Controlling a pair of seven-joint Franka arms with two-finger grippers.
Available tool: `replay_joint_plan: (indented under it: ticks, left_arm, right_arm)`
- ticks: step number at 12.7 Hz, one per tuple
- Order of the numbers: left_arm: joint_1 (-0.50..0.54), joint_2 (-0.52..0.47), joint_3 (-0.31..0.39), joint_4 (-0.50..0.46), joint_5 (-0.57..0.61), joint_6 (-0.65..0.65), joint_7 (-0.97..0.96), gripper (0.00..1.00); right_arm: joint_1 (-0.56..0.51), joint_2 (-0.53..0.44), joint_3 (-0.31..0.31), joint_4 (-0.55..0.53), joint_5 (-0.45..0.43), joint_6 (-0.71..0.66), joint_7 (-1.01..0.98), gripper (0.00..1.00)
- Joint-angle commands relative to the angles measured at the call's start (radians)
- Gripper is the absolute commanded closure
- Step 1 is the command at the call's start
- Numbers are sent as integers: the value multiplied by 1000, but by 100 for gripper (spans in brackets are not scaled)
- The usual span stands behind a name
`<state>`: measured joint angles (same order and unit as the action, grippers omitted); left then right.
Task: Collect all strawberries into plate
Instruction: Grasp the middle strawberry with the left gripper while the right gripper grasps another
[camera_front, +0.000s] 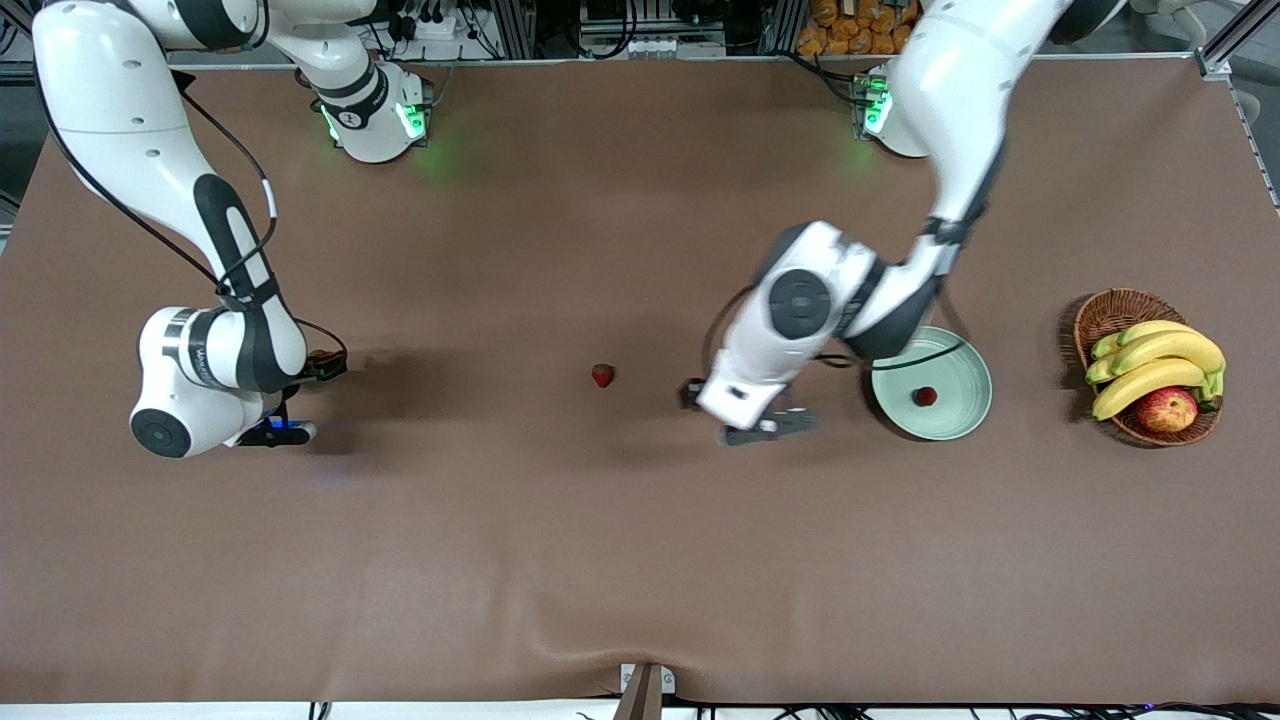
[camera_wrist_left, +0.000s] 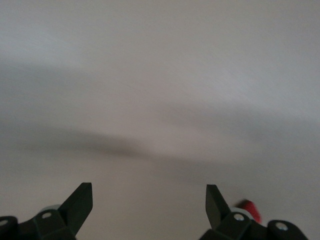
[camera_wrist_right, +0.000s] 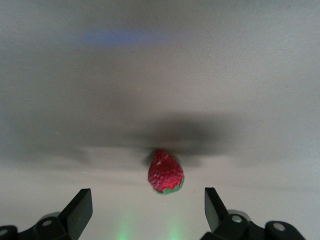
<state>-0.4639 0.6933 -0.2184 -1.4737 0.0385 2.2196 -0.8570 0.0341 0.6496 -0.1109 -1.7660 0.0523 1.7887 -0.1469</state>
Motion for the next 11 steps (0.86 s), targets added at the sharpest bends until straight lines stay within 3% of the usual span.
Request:
replay_joint_plan:
  ticks: [1,5,9,11]
  left_arm:
    - [-152,126,104,151,18,14,-51,0]
    - [-269,205,136,179,17,156,-187,0]
    - [-328,247,137,211,18,163,-228,0]
    - [-335,267,139,211,18,172,-215,7]
  right_arm:
    - [-26,5,11,-10,-22,3,-31,12]
    - [-25,18,13,-10,-22,3,-31,42]
    - [-25,18,13,-10,-20,6,-31,67]
    - [-23,18,13,-9,-19,11,-31,80]
